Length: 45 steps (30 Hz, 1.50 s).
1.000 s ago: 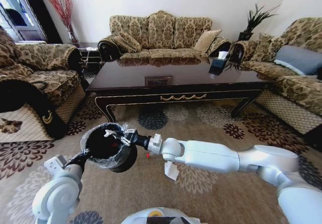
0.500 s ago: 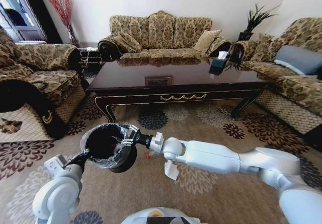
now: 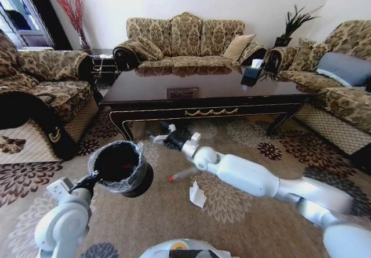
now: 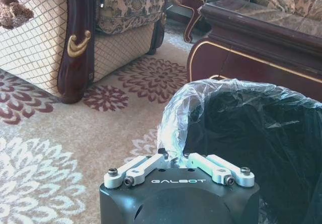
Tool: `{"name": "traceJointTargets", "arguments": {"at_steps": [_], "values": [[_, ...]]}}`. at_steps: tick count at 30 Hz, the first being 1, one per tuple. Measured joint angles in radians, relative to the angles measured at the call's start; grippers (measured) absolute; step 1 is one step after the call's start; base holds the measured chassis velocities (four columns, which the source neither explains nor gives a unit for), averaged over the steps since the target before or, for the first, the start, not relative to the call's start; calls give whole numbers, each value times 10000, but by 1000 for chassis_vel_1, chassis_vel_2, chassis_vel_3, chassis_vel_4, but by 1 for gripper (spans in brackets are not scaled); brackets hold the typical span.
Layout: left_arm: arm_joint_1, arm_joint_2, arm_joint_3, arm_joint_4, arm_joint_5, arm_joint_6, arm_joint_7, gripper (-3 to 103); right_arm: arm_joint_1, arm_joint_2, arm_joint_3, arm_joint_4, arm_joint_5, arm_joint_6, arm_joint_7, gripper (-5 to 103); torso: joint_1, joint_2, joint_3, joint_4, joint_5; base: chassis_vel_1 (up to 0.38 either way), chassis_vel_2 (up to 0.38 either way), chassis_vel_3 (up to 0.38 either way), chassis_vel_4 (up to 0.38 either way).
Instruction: Move to the front of the table and pick up the trash from the floor, then place it into the trash bin.
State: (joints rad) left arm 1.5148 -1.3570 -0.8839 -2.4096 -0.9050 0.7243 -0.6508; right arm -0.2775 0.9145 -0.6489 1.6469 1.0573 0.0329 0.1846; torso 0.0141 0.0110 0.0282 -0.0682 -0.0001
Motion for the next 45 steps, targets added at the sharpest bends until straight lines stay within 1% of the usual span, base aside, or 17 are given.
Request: {"name": "traceJointTargets", "arguments": {"at_steps": [1, 2, 3, 4, 6, 7, 9, 10, 12, 13, 15, 16, 18, 20, 23, 33, 45], "values": [[-35, 21, -43, -15, -87, 0, -21, 3, -179, -50, 77, 92, 71, -508, 565, 100, 0, 0, -1, 0, 2, 0, 0, 0, 0], [-35, 21, -43, -15, -87, 0, -21, 3, -179, -50, 77, 92, 71, -508, 565, 100, 0, 0, -1, 0, 2, 0, 0, 0, 0], [-106, 68, -132, -36, -256, -3, -84, 3, -554, -106, 209, 241, 427, -1307, 1615, 100, 0, 0, 0, 1, 1, 0, 0, 0, 0], [-164, 99, -193, -41, -370, -12, -143, 3, -716, -111, 249, 278, 598, -1539, 1956, 100, 0, 0, -1, 1, 1, 0, 0, 0, 0], [-400, 221, -485, -114, -951, -29, -507, 3, -1460, -55, 386, 315, 1313, -2421, 3236, 100, 0, 0, 0, 2, 4, 0, 0, 0, 0], [-400, 221, -485, -114, -951, -29, -507, 3, -1460, -55, 386, 315, 1313, -2421, 3236, 100, 0, 0, 0, 2, 4, 0, 0, 0, 0], [-541, 338, -778, -208, -1403, -30, -668, 3, -1926, 76, 453, 192, 1861, -3313, 4290, 100, 0, 0, -1, 2, 3, 0, 0, 0, 0], [-541, 338, -778, -208, -1403, -30, -668, 3, -1926, 76, 453, 192, 1861, -3313, 4290, 100, 0, 0, -1, 2, 3, 0, 0, 0, 0], [-587, 410, -958, -281, -1605, -20, -712, 3, -2244, 291, 567, 86, 2741, -4482, 5604, 100, 0, 0, -1, 6, 5, 0, 0, 0, 0], [-615, 429, -973, -296, -1661, 6, -721, 3, -2422, 468, 740, 21, 3480, -5297, 6663, 100, 0, 0, -1, 7, 0, 0, 0, 0, 0], [-695, 454, -861, -294, -1672, 38, -724, 3, -2671, 696, 1101, -66, 4445, -6138, 7811, 100, 0, 0, -1, 7, 1, 0, 0, 0, 0], [-695, 454, -861, -294, -1672, 38, -724, 3, -2671, 696, 1101, -66, 4445, -6138, 7811, 100, 0, 0, -1, 7, 1, 0, 0, 0, 0], [-737, 458, -715, -277, -1674, 64, -712, 3, -2952, 991, 1613, -231, 5510, -6641, 8804, 100, 0, 0, 0, 1, 0, 0, 0, 0, 0], [-711, 453, -668, -276, -1671, 69, -683, 3, -3133, 1289, 2065, -478, 6091, -6856, 9296, 100, 0, 0, -1, 3, 3, 0, 0, 0, 0], [-659, 455, -659, -274, -1658, 71, -674, 3, -3257, 1497, 2369, -889, 6152, -6925, 9414, 100, 0, 0, -1, 6, 0, 0, 0, 0, 0], [-534, 397, -614, -287, -1453, 72, -652, 3, -3784, 2347, 3543, -2137, 6113, -6778, 8958, 100, 0, -2, -1, 5, 1, 0, 0, 0, 0], [-599, 390, -577, -90, -1346, 73, -626, 3, -4181, 2752, 3443, -3203, 4557, -6415, 8150, 100, 0, -3, -1, 4, 1, 0, 0, 0, 0]]}}
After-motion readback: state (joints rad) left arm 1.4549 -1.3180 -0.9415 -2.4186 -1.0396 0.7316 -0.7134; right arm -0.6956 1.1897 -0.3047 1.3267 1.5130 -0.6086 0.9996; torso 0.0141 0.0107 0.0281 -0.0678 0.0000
